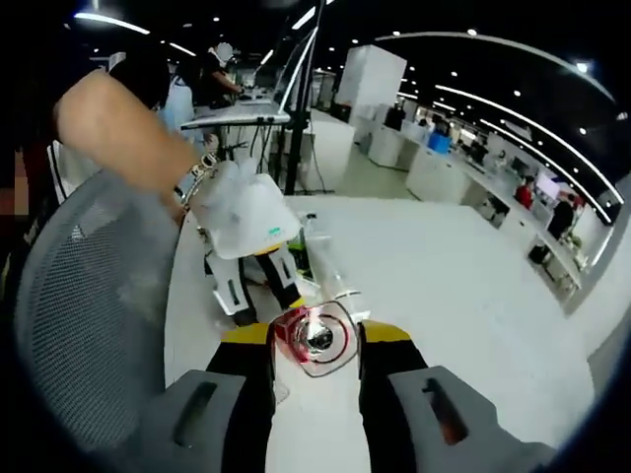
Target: Arrange the skincare products in the storage area until every visible bottle or jar stands upright without overlapping.
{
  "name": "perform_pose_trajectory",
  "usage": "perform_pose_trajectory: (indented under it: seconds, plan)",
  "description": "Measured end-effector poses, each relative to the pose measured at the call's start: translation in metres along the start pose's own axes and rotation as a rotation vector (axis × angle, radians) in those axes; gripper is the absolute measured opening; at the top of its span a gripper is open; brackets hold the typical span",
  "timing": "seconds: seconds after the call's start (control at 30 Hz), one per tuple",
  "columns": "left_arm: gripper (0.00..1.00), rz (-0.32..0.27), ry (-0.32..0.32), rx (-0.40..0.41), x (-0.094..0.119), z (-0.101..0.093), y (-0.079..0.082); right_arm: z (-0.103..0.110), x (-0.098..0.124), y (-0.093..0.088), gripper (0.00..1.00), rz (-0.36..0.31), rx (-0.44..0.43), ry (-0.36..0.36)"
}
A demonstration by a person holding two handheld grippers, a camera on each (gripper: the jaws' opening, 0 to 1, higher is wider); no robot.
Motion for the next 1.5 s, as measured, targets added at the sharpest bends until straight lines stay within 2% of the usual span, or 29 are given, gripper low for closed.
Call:
perform_pose_trajectory:
  seconds: [0.03, 0.1, 0.3, 0.67, 0.8, 0.9, 0.97, 1.03, 1.07, 1.13, 1.17, 1.2, 1.3, 1.33, 1.43, 1.47, 1.5]
  plan:
    - [0.32, -0.002, 0.000, 0.000, 0.000, 0.000, 0.000, 0.001, -0.001, 0.003, 0.29, -0.019, -0.021, 0.001]
    - [0.32, -0.005, 0.001, 0.005, 0.000, 0.000, 0.000, 0.004, -0.005, 0.006, 0.29, -0.005, 0.042, -0.023]
    - [0.32, -0.013, 0.002, 0.008, 0.000, -0.001, -0.001, 0.011, -0.010, 0.015, 0.29, 0.026, 0.057, -0.032]
    - [0.32, -0.033, 0.001, 0.010, 0.001, 0.000, -0.003, 0.020, -0.016, 0.023, 0.29, 0.034, 0.109, -0.073]
    - [0.31, -0.037, 0.004, 0.008, 0.001, -0.001, -0.004, 0.025, -0.021, 0.021, 0.31, -0.053, 0.177, -0.110]
    - [0.31, -0.068, 0.019, 0.023, 0.000, -0.001, -0.007, 0.027, -0.026, 0.014, 0.33, -0.100, 0.214, -0.199]
    - [0.31, -0.079, 0.026, 0.029, 0.000, -0.002, -0.008, 0.030, -0.028, 0.010, 0.35, -0.136, 0.210, -0.242]
    - [0.30, -0.093, 0.030, 0.034, 0.000, -0.003, -0.009, 0.033, -0.028, 0.009, 0.36, -0.186, 0.125, -0.274]
    - [0.30, -0.097, 0.032, 0.033, 0.000, -0.003, -0.010, 0.033, -0.028, 0.008, 0.36, -0.189, 0.087, -0.286]
    - [0.30, -0.114, 0.038, 0.038, 0.000, -0.003, -0.011, 0.029, -0.026, 0.004, 0.42, -0.233, -0.018, -0.344]
    - [0.30, -0.121, 0.041, 0.043, -0.001, -0.004, -0.011, 0.029, -0.025, 0.002, 0.43, -0.259, -0.086, -0.344]
    - [0.30, -0.125, 0.044, 0.047, -0.001, -0.004, -0.012, 0.030, -0.025, -0.001, 0.43, -0.274, -0.195, -0.323]
    - [0.30, -0.140, 0.051, 0.054, -0.002, -0.004, -0.013, 0.034, -0.032, -0.006, 0.43, -0.244, -0.270, -0.254]
    - [0.30, -0.142, 0.052, 0.057, -0.002, -0.005, -0.013, 0.036, -0.038, -0.010, 0.43, -0.193, -0.262, -0.257]
    - [0.30, -0.148, 0.058, 0.063, -0.002, -0.006, -0.013, 0.041, -0.050, -0.013, 0.35, -0.142, -0.257, -0.256]
    - [0.30, -0.149, 0.059, 0.064, -0.002, -0.006, -0.013, 0.042, -0.054, -0.014, 0.31, -0.132, -0.277, -0.261]
    - [0.30, -0.153, 0.064, 0.072, -0.002, -0.006, -0.013, 0.044, -0.054, -0.014, 0.30, -0.129, -0.342, -0.280]
Point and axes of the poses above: the point that each gripper's makers call its tool centre point, and the gripper's own axes: x roughly backward along the fingers, z roughly to its left, y roughly out of its top, the point moved 10 cm from there along x, roughly backward along the fingers, and after that the axes turned 5 degrees about -y, right-handed, at the moved point
